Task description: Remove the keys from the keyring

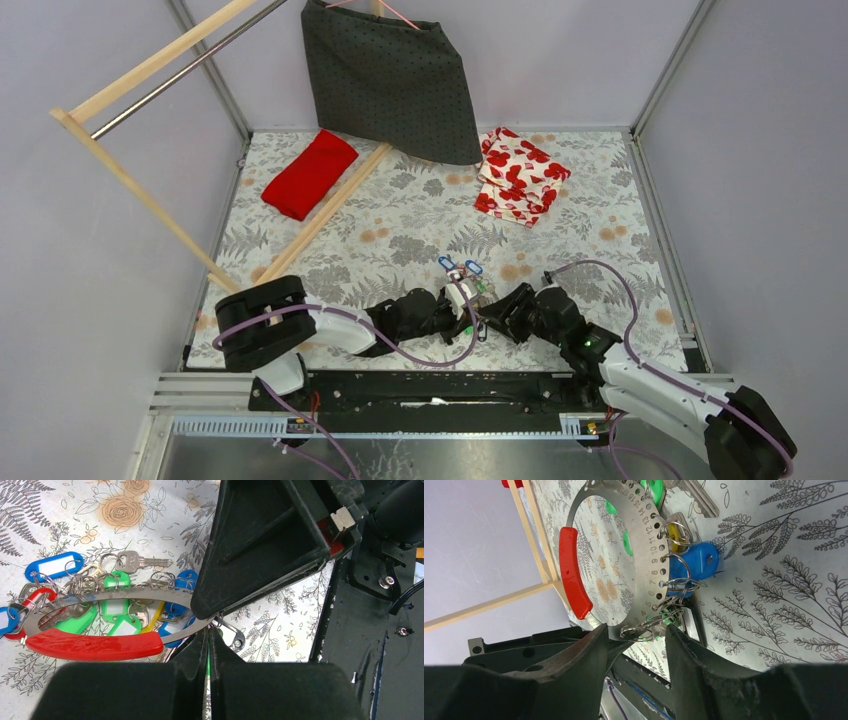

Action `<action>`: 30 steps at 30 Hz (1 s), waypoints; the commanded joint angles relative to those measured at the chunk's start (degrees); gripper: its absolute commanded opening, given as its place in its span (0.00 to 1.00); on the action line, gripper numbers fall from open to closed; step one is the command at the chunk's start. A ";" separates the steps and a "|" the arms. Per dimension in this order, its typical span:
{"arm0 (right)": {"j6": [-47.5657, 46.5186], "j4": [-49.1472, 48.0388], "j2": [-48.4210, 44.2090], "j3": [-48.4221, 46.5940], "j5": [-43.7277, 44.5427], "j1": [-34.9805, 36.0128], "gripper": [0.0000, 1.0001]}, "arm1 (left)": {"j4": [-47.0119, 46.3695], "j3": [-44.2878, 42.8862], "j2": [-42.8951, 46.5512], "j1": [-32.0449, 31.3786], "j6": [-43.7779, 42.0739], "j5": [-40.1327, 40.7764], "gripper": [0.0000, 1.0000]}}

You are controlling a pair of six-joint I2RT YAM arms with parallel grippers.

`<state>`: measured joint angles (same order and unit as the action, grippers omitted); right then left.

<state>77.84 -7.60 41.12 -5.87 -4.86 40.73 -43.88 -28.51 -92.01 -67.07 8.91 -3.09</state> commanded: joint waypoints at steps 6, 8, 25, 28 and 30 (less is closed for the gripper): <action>2.81 -8.95 2.57 1.87 3.67 1.02 0.54 | -4.71 -1.28 -0.79 0.26 1.11 -0.86 0.00; 3.13 -11.37 3.95 1.98 3.63 1.10 0.54 | -4.68 -1.36 -0.83 0.23 1.19 -0.93 0.00; 2.77 -7.40 -0.31 0.16 3.51 1.24 0.44 | -4.18 -1.40 -1.07 0.25 1.28 -0.40 0.00; 2.72 -6.22 -1.14 0.39 3.44 1.20 0.41 | -4.14 -1.46 -1.00 0.27 1.23 -0.38 0.00; 2.71 -6.08 -0.99 0.52 3.17 1.22 0.38 | -4.22 -1.54 -1.11 0.27 1.20 -0.33 0.00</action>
<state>80.40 -14.26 40.69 -4.08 -2.66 41.32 -44.71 -28.51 -92.75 -67.02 9.54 -3.05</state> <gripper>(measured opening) 0.405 0.003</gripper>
